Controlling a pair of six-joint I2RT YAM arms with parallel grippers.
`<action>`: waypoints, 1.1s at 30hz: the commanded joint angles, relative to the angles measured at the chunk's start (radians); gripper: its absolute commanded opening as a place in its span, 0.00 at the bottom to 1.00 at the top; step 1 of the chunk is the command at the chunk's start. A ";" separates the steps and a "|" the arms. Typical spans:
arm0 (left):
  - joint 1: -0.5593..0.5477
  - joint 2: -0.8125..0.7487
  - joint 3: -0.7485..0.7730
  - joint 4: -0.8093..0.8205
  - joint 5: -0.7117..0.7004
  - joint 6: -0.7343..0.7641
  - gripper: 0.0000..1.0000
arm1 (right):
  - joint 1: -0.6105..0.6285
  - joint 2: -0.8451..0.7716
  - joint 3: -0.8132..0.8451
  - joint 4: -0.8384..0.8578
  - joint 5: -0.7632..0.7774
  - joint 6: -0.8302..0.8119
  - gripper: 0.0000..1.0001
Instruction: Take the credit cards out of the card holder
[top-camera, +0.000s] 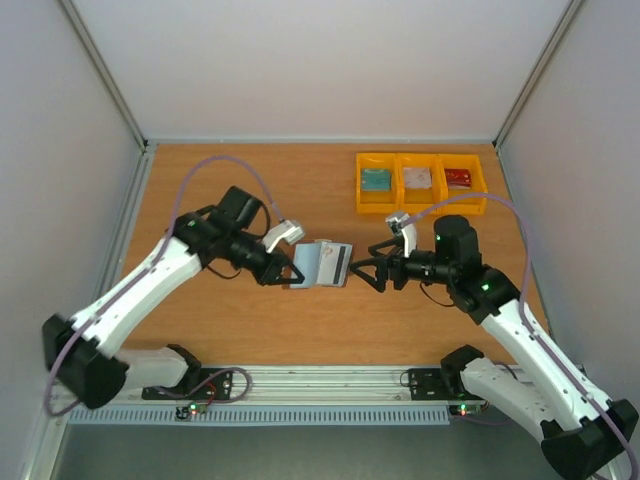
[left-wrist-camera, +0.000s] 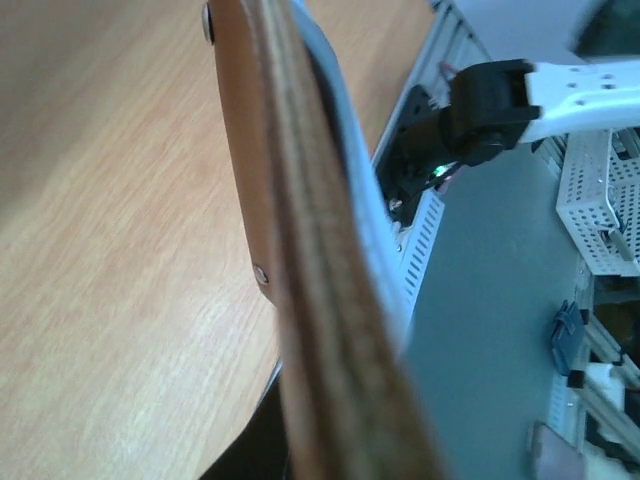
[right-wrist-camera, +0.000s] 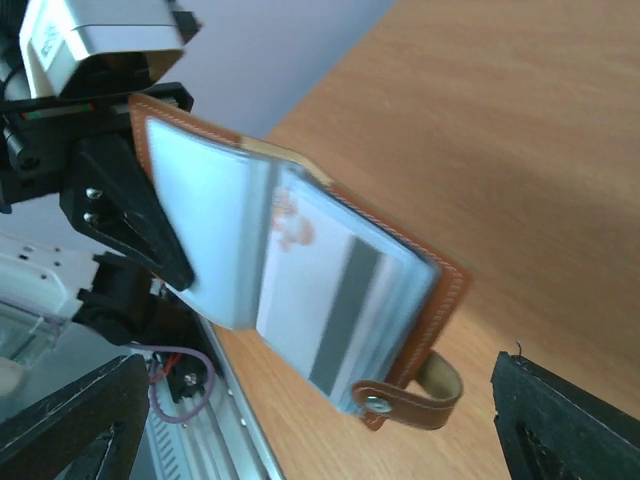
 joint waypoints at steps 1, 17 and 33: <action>-0.004 -0.207 -0.101 0.263 0.082 0.011 0.00 | -0.006 -0.066 0.055 0.006 -0.093 -0.019 0.94; -0.007 -0.589 -0.191 0.393 0.022 -0.122 0.00 | -0.006 -0.099 0.142 0.141 -0.290 0.071 0.90; 0.055 -0.598 -0.234 0.482 -0.004 -0.229 0.00 | 0.219 -0.041 0.136 0.111 -0.226 -0.150 0.85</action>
